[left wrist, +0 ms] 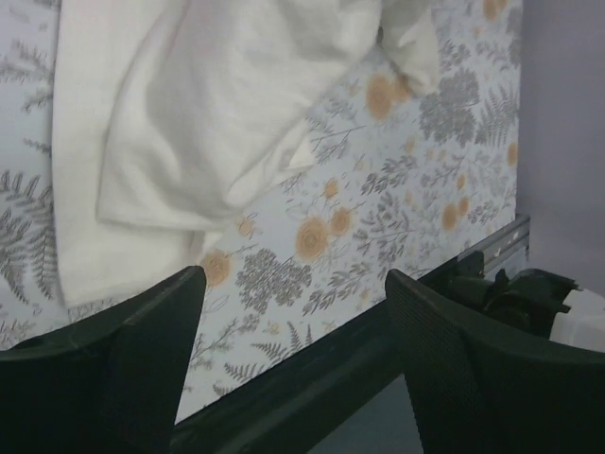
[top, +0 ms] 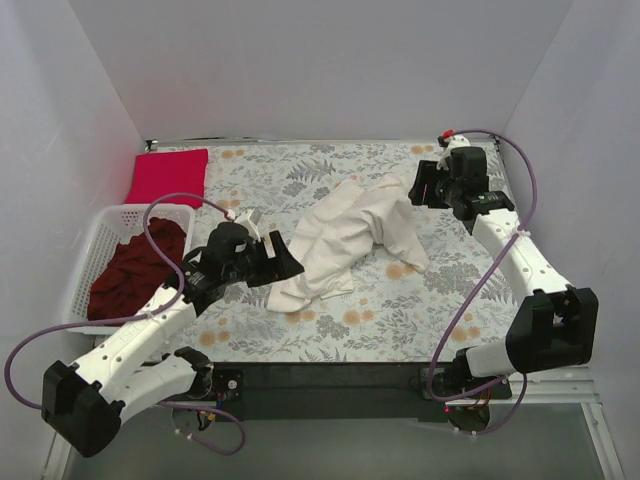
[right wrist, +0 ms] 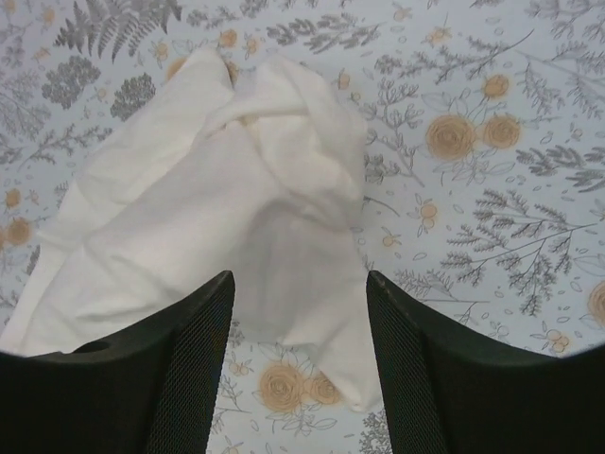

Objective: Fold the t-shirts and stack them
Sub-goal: Flatten the tshirt out

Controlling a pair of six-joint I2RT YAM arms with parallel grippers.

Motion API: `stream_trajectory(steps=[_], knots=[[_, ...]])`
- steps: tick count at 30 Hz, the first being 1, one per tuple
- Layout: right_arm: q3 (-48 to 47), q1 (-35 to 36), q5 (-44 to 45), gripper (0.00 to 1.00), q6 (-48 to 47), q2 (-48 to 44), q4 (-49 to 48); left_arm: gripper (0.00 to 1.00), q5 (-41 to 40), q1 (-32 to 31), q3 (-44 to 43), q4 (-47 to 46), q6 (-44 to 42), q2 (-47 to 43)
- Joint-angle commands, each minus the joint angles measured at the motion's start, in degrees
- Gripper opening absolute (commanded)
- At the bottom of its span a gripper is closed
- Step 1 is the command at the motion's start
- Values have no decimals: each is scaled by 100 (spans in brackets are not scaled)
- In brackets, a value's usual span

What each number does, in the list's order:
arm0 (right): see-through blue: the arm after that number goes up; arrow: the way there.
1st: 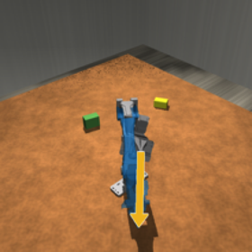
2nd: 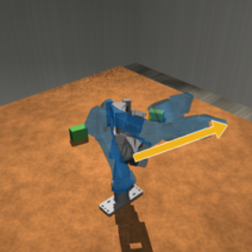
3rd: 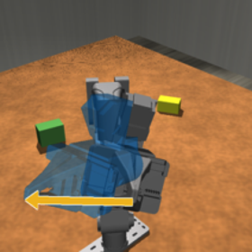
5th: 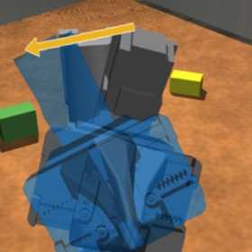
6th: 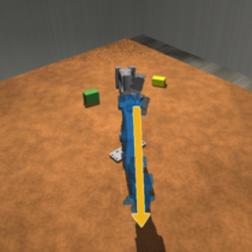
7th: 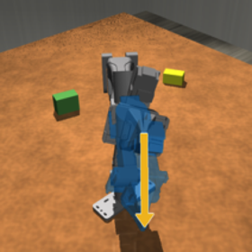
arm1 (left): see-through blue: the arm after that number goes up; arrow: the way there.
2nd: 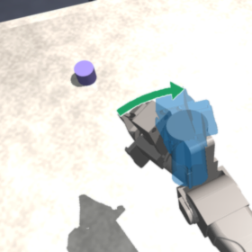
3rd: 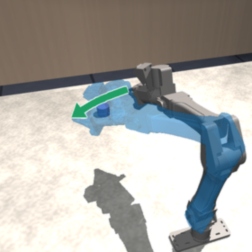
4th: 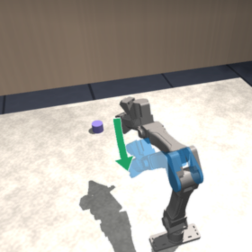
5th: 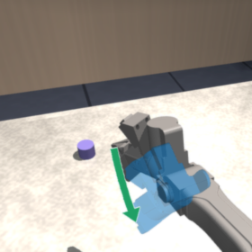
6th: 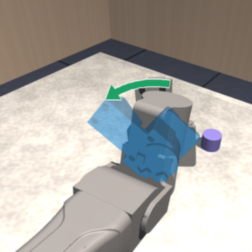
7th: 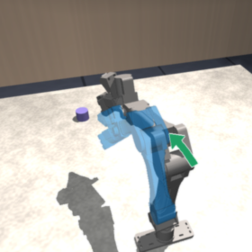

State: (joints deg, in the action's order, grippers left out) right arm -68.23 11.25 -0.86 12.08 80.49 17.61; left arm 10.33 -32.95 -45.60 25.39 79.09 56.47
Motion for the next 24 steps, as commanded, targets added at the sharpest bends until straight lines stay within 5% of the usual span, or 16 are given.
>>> stream_trajectory(steps=[1, 11, 16, 24], knots=[[414, -8, -430, 65, 5, -278, 384, 78, -12, -27, 525, 257, 634, -364], [1889, 360, -1240, 65, 251, -807, 42, 79, -786, 683, 500, -824, 459, 906], [2349, 580, -1478, 64, 410, -947, -152, 62, -726, 720, 70, -606, 99, 1858], [2420, 1783, -1224, 64, 322, -772, -583, 59, -1542, 316, 578, 421, 159, 1210]])
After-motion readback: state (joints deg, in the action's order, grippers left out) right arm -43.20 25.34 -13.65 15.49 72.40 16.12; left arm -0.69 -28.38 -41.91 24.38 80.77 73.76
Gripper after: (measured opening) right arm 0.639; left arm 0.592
